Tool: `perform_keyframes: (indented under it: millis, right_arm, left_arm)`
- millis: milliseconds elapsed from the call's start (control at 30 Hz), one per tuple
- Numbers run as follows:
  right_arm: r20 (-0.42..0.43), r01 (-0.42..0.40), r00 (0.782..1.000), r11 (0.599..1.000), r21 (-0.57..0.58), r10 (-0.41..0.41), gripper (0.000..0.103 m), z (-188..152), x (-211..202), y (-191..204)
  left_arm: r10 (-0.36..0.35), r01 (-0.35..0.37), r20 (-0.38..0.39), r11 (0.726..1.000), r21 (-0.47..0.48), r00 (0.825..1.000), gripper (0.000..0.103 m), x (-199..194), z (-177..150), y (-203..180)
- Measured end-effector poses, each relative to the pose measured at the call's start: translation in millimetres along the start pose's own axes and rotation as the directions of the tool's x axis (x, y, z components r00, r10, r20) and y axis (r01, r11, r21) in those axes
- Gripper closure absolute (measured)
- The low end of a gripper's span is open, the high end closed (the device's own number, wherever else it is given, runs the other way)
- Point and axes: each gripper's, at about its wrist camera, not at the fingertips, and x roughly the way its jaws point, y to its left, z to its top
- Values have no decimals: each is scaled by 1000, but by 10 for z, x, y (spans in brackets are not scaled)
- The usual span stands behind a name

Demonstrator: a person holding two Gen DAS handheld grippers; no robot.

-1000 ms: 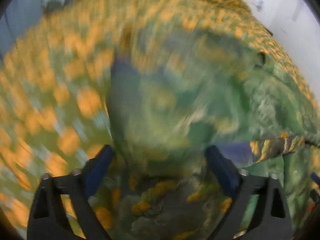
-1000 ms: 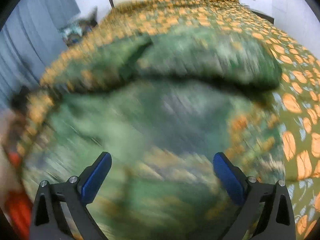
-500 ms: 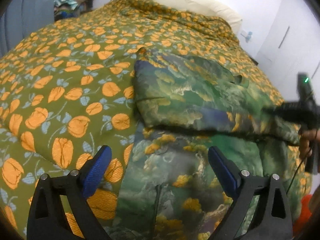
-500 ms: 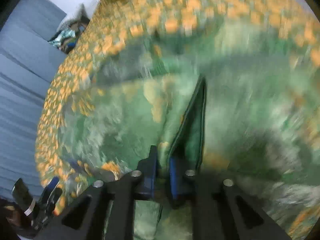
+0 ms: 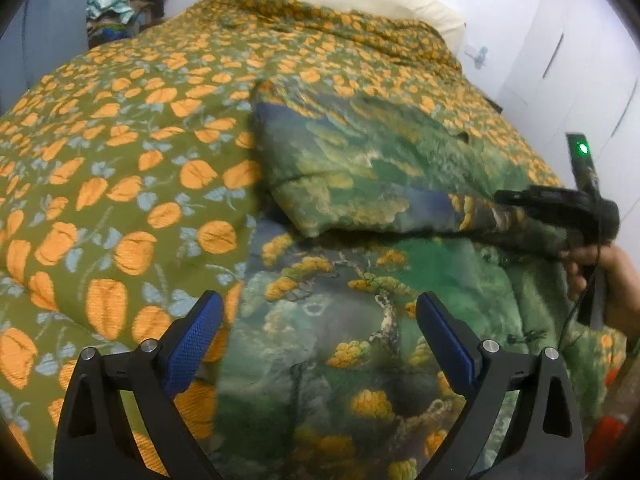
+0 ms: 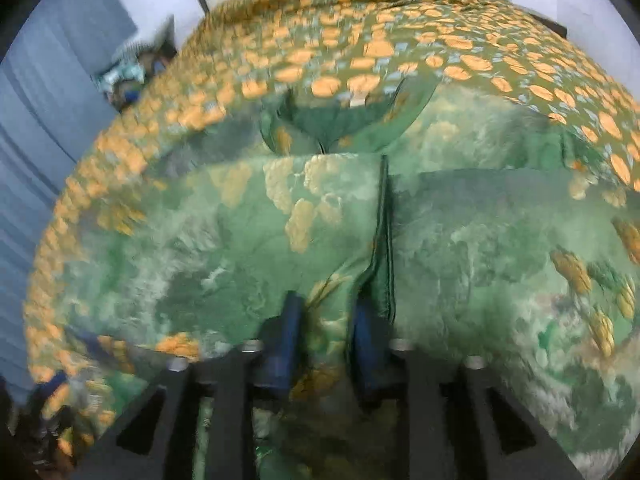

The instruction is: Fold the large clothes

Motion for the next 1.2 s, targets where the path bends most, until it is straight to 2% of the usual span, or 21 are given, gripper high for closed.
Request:
perform_keyframes:
  millis: [67,200,300,367,467,567,633,767,900,967,1000,1067,1100,1133,1167,1200]
  right_arm:
    - [29,-16,999,1000,-14,16,37,-14,-229,22]
    - [102,-22,994,997,-76,29,27,-272,-886,-66]
    - [108,-6,994,998,-63,13,23,-591,-1285,-327]
    - [99,13,995,999,-31,-10,23,-882,-1510,-583]
    - [40,70,997,997,32,-71,23,-1304,-1689,-967]
    - [-75,104,993,987,126,-95,23,-1715,-1776,-1336]
    - [-162,126,982,975,183,-97,23,-1978,-1801,-1525]
    - [-273,96,962,968,234,-29,23,-2325,-1827,-1672]
    - [-327,13,942,968,251,72,23,-2491,-1819,-1665]
    - [-372,-24,921,971,236,113,23,-2544,-1746,-1626]
    - [-397,-35,909,973,227,125,24,-2566,-1713,-1595]
    - [-423,-38,899,983,182,113,27,-2594,-1691,-1529]
    - [-436,-48,893,987,153,111,34,-2592,-1679,-1473]
    - [-445,-56,890,991,118,103,40,-2593,-1671,-1400]
    - [-451,-59,888,994,89,93,57,-2595,-1672,-1351]
    - [-454,-57,888,996,63,80,69,-2589,-1677,-1308]
  left_arm:
    - [23,-23,7,999,-23,1000,5,-92,36,78]
    - [56,-60,-55,994,-86,997,5,-229,40,357]
    - [45,-56,-109,993,-99,993,5,-313,-130,501]
    - [5,-23,-167,995,-101,986,5,-327,-275,526]
    - [-62,42,-241,995,-86,969,5,-331,-470,443]
    - [-65,55,-308,998,-43,949,5,-290,-633,315]
    - [-62,56,-340,998,-29,938,5,-243,-683,269]
    - [-84,76,-410,996,-35,908,5,-146,-775,192]
    - [-92,101,-445,995,-4,891,5,-145,-876,47]
    - [-81,103,-455,994,22,887,6,-151,-901,-23]
    - [-79,107,-461,994,36,884,6,-159,-914,-63]
    - [-80,125,-473,990,65,878,9,-195,-938,-134]
    - [-74,130,-475,988,86,877,12,-219,-954,-174]
    - [-53,122,-474,986,116,879,22,-252,-971,-215]
    - [-32,109,-474,985,136,880,32,-270,-977,-231]
    - [-11,94,-474,984,153,881,36,-303,-991,-239]
